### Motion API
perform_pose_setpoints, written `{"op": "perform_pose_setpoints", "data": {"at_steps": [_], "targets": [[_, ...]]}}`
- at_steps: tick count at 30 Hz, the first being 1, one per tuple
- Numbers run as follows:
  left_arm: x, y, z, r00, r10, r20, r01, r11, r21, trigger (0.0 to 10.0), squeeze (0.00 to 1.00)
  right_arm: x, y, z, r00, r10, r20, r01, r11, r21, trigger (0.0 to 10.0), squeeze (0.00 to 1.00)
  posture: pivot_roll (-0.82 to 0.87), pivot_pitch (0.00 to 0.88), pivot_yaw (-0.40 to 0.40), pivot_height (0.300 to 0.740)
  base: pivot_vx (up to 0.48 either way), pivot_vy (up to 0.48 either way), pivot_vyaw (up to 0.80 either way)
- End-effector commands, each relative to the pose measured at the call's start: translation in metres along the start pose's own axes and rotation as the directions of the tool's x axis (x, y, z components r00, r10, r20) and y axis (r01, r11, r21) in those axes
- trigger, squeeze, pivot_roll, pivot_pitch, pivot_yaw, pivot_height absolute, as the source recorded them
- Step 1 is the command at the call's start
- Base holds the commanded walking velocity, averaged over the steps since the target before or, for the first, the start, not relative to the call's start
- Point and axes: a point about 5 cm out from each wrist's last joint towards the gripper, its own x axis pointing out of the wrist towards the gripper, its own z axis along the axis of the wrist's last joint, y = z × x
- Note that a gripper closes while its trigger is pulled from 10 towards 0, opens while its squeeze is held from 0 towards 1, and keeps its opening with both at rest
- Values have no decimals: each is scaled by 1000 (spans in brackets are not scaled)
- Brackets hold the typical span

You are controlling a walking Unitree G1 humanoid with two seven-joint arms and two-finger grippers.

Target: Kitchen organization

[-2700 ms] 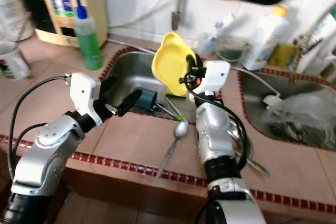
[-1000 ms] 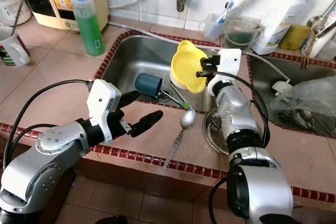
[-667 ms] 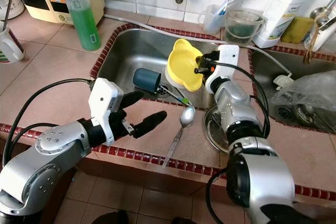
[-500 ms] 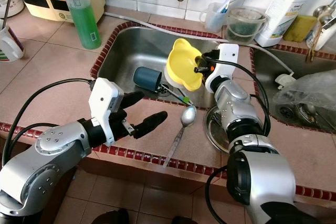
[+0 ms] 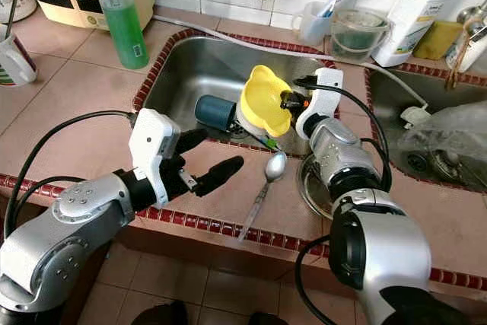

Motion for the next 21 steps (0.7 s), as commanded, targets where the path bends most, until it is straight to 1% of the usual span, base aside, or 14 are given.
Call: {"op": "perform_pose_setpoints", "data": {"at_steps": [1, 6, 12, 21], "targets": [[1, 0, 1, 1000, 2, 7, -2, 1000, 7, 10000, 0, 0, -3, 12, 1000, -6, 21, 6, 1000, 1, 10000, 1000, 131, 146, -88, 740, 0, 0, 0], [2, 2, 2, 1000, 13, 15, -13, 1000, 14, 10000, 0, 0, -3, 14, 1000, -7, 23, 7, 1000, 12, 10000, 1000, 136, 147, -93, 740, 0, 0, 0], [2, 4, 3, 1000, 26, 16, -26, 999, 19, 10000, 0, 1, -2, 16, 1000, -4, 28, 4, 1000, 4, 10000, 1000, 141, 145, -93, 740, 0, 0, 0], [6, 12, 5, 999, 40, 27, -41, 998, 43, 10000, 0, 3, 1, 23, 998, 0, 59, 1, 1000, -11, 10000, 1000, 154, 124, -87, 740, 0, 0, 0]]}}
